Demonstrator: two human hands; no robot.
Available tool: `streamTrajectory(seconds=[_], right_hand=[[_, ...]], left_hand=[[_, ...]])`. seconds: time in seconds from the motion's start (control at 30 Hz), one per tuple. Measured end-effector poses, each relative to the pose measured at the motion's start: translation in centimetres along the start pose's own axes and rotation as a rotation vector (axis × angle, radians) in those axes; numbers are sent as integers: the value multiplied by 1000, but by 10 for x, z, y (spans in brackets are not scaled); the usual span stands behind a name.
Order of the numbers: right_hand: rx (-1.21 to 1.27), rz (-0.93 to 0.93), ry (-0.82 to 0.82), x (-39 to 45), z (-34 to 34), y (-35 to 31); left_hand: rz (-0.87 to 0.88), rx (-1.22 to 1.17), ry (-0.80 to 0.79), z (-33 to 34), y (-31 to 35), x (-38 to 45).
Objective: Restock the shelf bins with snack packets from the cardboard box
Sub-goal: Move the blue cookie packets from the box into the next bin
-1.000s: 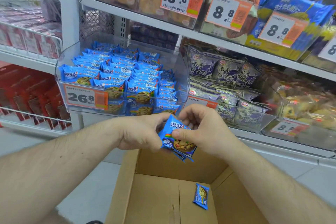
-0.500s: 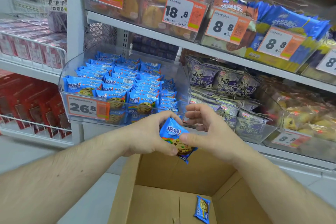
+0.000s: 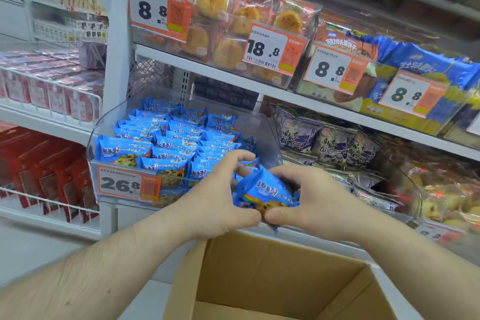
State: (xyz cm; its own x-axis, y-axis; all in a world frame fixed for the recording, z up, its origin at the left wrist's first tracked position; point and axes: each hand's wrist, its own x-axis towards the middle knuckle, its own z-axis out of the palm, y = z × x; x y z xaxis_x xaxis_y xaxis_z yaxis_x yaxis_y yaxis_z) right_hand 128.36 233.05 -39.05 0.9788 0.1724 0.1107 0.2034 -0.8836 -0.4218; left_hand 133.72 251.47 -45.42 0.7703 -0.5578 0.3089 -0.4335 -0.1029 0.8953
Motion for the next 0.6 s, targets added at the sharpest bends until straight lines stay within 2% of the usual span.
streamTrajectory(seconds=[0.13, 0.23, 0.4, 0.5, 0.6], right_hand=[[-320, 7, 314, 31, -18, 1], [-573, -21, 349, 75, -16, 2], [-971, 1, 308, 153, 9, 5], [-1068, 47, 271, 194, 17, 13], [-1100, 143, 162, 233, 22, 26]], left_hand=[[132, 495, 307, -16, -10, 17], [49, 750, 424, -29, -11, 40], [-120, 1055, 369, -32, -20, 64], [-204, 1103, 205, -30, -31, 67], [-242, 1114, 129, -33, -34, 69]])
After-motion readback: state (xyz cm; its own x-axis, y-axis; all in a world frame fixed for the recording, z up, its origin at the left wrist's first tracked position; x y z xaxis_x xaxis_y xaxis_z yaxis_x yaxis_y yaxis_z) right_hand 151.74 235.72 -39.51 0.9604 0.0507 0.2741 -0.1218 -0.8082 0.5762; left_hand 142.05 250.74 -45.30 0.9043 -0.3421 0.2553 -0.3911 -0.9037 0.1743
